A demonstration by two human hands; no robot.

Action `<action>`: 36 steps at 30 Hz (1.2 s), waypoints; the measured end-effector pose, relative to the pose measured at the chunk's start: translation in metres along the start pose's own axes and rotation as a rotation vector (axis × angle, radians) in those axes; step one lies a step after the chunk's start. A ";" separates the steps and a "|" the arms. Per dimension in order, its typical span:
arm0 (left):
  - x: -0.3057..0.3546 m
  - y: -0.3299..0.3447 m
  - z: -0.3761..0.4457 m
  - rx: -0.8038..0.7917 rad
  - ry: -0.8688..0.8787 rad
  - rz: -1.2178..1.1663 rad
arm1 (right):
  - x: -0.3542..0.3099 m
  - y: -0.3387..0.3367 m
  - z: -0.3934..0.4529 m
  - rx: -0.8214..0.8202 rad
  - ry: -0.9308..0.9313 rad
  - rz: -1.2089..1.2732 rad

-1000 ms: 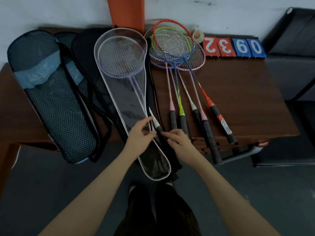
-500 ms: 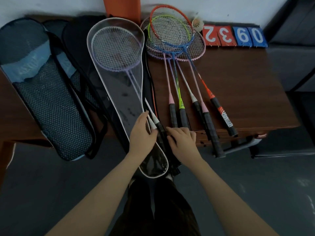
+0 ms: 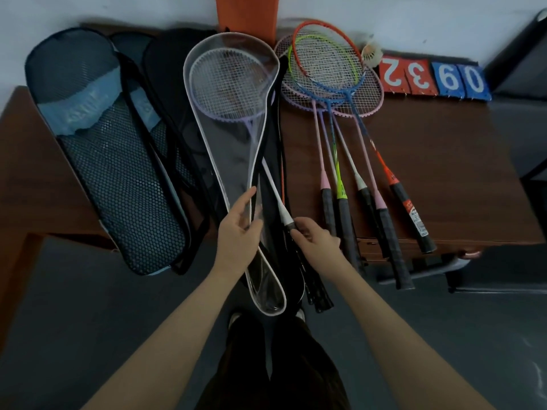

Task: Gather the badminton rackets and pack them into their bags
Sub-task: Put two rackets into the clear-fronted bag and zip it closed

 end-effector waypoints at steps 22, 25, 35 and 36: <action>-0.023 -0.052 0.008 -0.147 -0.088 0.304 | -0.058 0.060 -0.003 0.075 -0.096 0.033; -0.029 -0.055 0.008 -0.164 -0.095 0.297 | -0.057 0.067 -0.001 0.087 -0.085 -0.063; -0.022 -0.054 0.007 -0.091 -0.015 0.322 | -0.030 0.055 -0.033 0.195 0.089 -0.006; -0.020 -0.054 0.006 -0.081 -0.001 0.330 | -0.031 0.056 -0.037 0.173 0.072 0.004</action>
Point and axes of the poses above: each hand's wrist, its own z-axis towards the middle knuckle, its own y-axis out of the palm, x = y × z, the point moved 9 cm from there along z, towards the middle knuckle, and after that the axes turned 15 degrees about -y, right-handed, at the moved point
